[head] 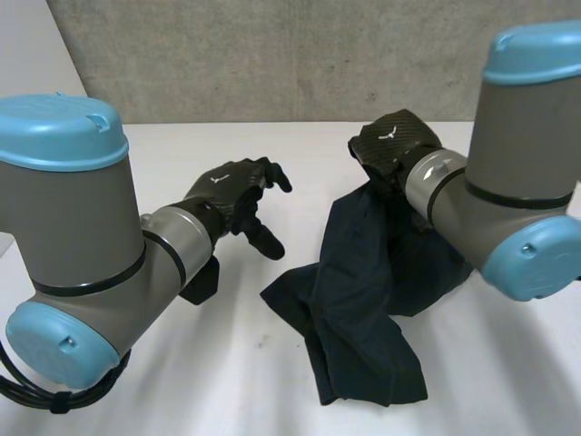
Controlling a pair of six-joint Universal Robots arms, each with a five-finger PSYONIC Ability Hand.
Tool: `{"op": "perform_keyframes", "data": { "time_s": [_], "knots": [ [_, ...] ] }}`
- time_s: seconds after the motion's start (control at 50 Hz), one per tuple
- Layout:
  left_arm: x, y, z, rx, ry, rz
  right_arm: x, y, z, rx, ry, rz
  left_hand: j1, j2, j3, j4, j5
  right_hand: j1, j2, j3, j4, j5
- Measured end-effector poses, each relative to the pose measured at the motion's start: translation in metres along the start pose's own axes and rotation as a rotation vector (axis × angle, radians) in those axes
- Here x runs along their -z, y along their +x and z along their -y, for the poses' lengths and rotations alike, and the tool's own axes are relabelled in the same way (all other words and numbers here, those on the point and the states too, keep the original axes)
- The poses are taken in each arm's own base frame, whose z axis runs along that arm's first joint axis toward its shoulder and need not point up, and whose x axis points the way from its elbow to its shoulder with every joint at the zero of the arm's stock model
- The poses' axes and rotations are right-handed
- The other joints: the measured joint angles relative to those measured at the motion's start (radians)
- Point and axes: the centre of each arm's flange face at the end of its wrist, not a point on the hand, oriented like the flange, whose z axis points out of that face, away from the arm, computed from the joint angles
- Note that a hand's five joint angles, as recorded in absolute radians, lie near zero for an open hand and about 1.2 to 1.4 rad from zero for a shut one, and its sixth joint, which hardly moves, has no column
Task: Fold the shorts.
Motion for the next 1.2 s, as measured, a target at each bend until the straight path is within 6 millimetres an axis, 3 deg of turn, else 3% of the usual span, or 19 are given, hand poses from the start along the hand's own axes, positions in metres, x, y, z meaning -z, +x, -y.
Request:
{"op": "perform_keyframes", "data": {
  "time_s": [0.12, 0.26, 0.34, 0.54, 0.74, 0.8, 0.82, 0.84, 0.9, 0.96, 1.04, 1.06, 1.08, 1.2],
  "knots": [
    [-0.003, 0.001, -0.010, 0.137, -0.077, -0.060, -0.009, -0.007, -0.008, -0.001, -0.012, -0.021, -0.030, -0.029, -0.033, -0.027, -0.023, 0.000, 0.000, 0.000, 0.000, 0.000],
    [-0.012, -0.005, -0.041, 0.292, -0.213, -0.046, -0.004, -0.006, -0.004, -0.003, 0.004, -0.037, -0.030, -0.044, -0.049, -0.040, -0.037, 0.000, 0.000, 0.000, 0.000, 0.000],
    [-0.019, -0.007, -0.061, 0.319, -0.279, -0.025, 0.002, -0.003, 0.002, -0.003, 0.027, -0.050, -0.030, -0.044, -0.049, -0.040, -0.037, 0.000, 0.000, 0.000, 0.000, 0.000],
    [-0.024, 0.008, -0.084, 0.339, -0.343, -0.048, 0.012, -0.005, 0.004, -0.001, 0.046, -0.054, -0.025, -0.021, -0.031, -0.016, -0.007, 0.000, 0.000, 0.000, 0.000, 0.000],
    [-0.017, 0.030, -0.092, 0.374, -0.385, -0.129, 0.014, -0.004, 0.004, 0.004, 0.059, -0.075, 0.187, 0.220, 0.205, 0.227, 0.229, 0.000, 0.000, 0.000, 0.000, 0.000],
    [-0.015, 0.031, -0.093, 0.378, -0.391, -0.135, 0.014, -0.004, 0.003, 0.005, 0.058, -0.077, 0.447, 0.512, 0.495, 0.504, 0.507, 0.000, 0.000, 0.000, 0.000, 0.000],
    [-0.014, 0.032, -0.093, 0.378, -0.392, -0.135, 0.014, -0.004, 0.003, 0.006, 0.058, -0.077, 0.447, 0.512, 0.495, 0.504, 0.507, 0.003, 0.000, 0.000, 0.000, 0.000],
    [-0.014, 0.032, -0.093, 0.377, -0.392, -0.134, 0.014, -0.004, 0.003, 0.006, 0.058, -0.077, 0.609, 0.671, 0.650, 0.682, 0.681, 0.006, 0.000, 0.000, 0.000, 0.000],
    [-0.014, 0.031, -0.093, 0.374, -0.391, -0.133, 0.015, -0.004, 0.003, 0.006, 0.059, -0.079, 0.609, 0.671, 0.650, 0.682, 0.681, 0.007, 0.000, 0.000, 0.000, 0.000],
    [-0.011, 0.031, -0.085, 0.363, -0.372, -0.129, 0.019, 0.001, 0.008, 0.005, 0.069, -0.092, 0.651, 0.753, 0.735, 0.770, 0.749, 0.007, 0.000, 0.000, 0.000, 0.000],
    [0.001, 0.029, -0.046, 0.341, -0.267, -0.133, 0.035, 0.014, 0.024, 0.010, 0.110, -0.125, 0.654, 0.754, 0.735, 0.770, 0.749, 0.007, 0.000, 0.000, 0.000, 0.000],
    [0.001, 0.029, -0.046, 0.341, -0.267, -0.133, 0.035, 0.014, 0.024, 0.010, 0.110, -0.125, 0.654, 0.754, 0.735, 0.770, 0.749, 0.007, 0.000, 0.000, 0.000, 0.000],
    [0.009, 0.024, -0.018, 0.321, -0.188, -0.131, 0.046, 0.022, 0.035, 0.013, 0.138, -0.143, 0.661, 0.754, 0.735, 0.770, 0.750, 0.007, 0.005, 0.000, 0.000, 0.000],
    [0.053, 0.003, 0.082, 0.189, 0.130, -0.104, 0.091, 0.043, 0.071, 0.024, 0.240, -0.190, 0.661, 0.756, 0.737, 0.771, 0.749, 0.007, 0.005, 0.000, 0.000, 0.000]
  ]
}}
